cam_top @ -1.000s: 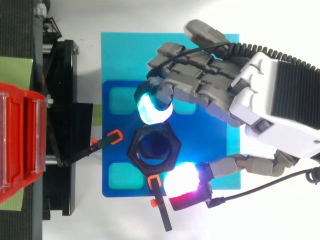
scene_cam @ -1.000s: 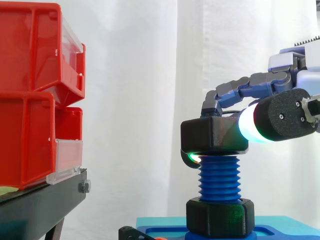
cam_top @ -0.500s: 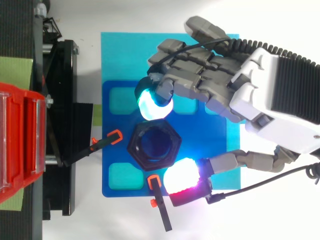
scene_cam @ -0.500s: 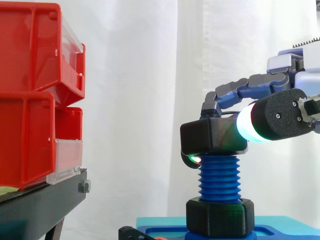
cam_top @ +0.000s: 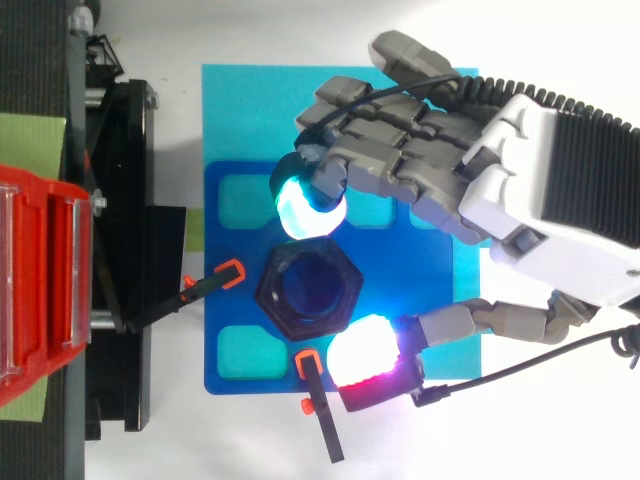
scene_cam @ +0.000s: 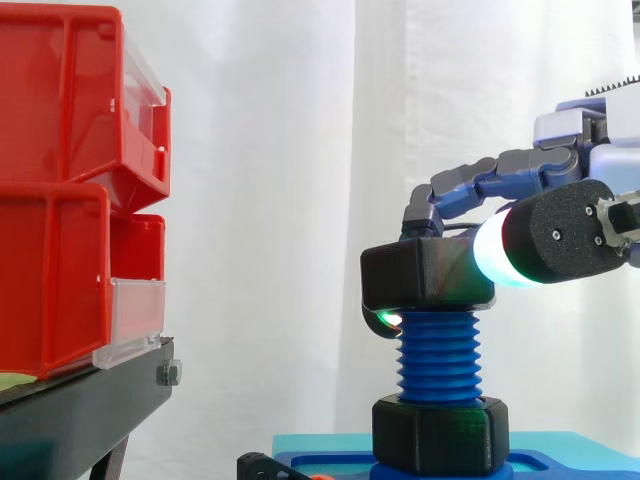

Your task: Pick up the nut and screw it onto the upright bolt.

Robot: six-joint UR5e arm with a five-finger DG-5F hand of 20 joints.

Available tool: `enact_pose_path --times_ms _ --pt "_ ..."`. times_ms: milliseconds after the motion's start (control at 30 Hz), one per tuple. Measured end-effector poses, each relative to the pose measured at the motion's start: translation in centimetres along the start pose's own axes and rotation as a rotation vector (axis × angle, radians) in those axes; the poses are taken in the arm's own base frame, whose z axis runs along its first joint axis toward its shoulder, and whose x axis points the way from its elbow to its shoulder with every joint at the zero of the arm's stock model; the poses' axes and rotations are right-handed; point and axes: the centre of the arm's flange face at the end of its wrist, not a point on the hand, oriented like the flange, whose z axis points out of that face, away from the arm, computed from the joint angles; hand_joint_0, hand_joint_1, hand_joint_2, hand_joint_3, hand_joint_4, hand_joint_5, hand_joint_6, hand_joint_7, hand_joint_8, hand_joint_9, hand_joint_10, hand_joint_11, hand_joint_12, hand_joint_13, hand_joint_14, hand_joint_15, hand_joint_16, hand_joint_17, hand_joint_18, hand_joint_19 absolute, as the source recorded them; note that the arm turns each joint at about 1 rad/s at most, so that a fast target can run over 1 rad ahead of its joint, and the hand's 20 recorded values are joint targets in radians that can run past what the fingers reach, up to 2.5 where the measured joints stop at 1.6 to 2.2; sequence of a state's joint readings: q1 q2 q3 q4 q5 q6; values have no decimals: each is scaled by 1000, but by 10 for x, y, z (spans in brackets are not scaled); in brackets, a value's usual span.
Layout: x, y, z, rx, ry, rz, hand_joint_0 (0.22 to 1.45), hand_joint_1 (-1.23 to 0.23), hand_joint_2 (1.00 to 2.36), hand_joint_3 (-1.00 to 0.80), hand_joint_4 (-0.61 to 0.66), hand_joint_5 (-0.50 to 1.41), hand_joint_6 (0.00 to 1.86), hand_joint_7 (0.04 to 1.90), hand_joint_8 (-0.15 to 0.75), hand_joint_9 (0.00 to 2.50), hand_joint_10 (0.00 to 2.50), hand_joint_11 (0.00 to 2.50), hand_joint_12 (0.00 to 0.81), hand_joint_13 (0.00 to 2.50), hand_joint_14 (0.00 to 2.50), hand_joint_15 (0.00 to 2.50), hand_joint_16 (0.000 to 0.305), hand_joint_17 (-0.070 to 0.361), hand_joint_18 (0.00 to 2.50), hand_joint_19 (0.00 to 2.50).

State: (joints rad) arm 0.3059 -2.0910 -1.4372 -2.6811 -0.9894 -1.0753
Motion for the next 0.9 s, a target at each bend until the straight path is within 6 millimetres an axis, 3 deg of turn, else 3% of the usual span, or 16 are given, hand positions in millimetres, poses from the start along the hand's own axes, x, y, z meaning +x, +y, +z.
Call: enact_pose_path --times_ms 900 --pt "0 -6 -1 13 16 -14 540 -640 1004 -454 273 -163 519 1313 319 478 0 0 303 347 0 0 33 74 151 0"
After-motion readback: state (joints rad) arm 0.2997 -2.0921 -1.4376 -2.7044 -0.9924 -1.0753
